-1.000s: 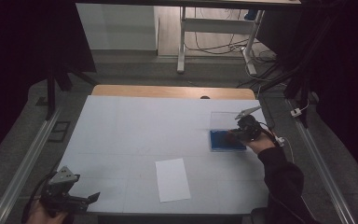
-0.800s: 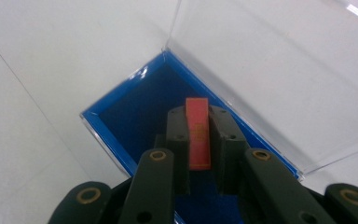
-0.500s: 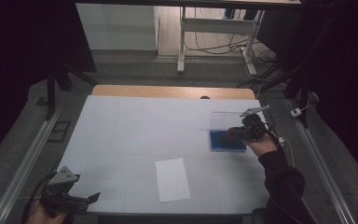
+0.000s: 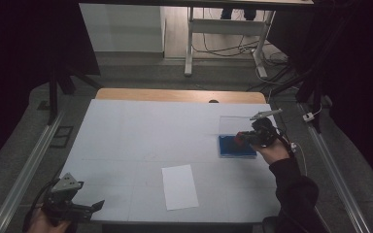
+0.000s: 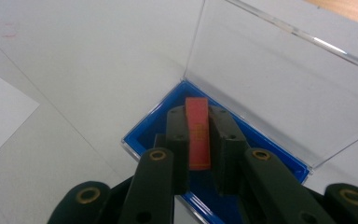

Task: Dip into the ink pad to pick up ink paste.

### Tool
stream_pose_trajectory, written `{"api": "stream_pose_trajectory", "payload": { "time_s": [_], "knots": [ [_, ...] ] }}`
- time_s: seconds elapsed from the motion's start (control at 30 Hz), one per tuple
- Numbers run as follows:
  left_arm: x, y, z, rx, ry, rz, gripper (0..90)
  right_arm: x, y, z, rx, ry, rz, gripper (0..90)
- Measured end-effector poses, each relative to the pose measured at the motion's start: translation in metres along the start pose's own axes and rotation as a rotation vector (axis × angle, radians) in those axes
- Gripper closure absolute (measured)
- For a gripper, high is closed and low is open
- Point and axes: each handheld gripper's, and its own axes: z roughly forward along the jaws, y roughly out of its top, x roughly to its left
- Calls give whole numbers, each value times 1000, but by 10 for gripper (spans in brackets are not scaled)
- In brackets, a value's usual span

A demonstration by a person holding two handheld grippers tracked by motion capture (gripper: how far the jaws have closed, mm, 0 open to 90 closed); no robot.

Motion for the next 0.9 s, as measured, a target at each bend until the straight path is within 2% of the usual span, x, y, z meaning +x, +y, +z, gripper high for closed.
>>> {"api": "stream_pose_trajectory", "payload": {
  "time_s": [0.1, 0.37, 0.47, 0.7, 0.9],
  "knots": [
    [0, 0, 0, 0, -2, 3, 28, -1, 1, 2, 15, -5, 20, 794],
    [0, 1, 0, 0, -1, 4, 28, -1, -1, 6, 31, -23, 4, 794],
    [0, 0, 0, -1, -3, 3, 28, -1, -2, 9, 33, -46, 3, 795],
    [1, 0, 0, -4, -5, 2, 28, -6, -7, 15, 26, -68, 49, 795],
    [1, 0, 0, -6, -9, -4, 29, -6, -7, 21, 38, -79, 47, 795]
  ]
}}
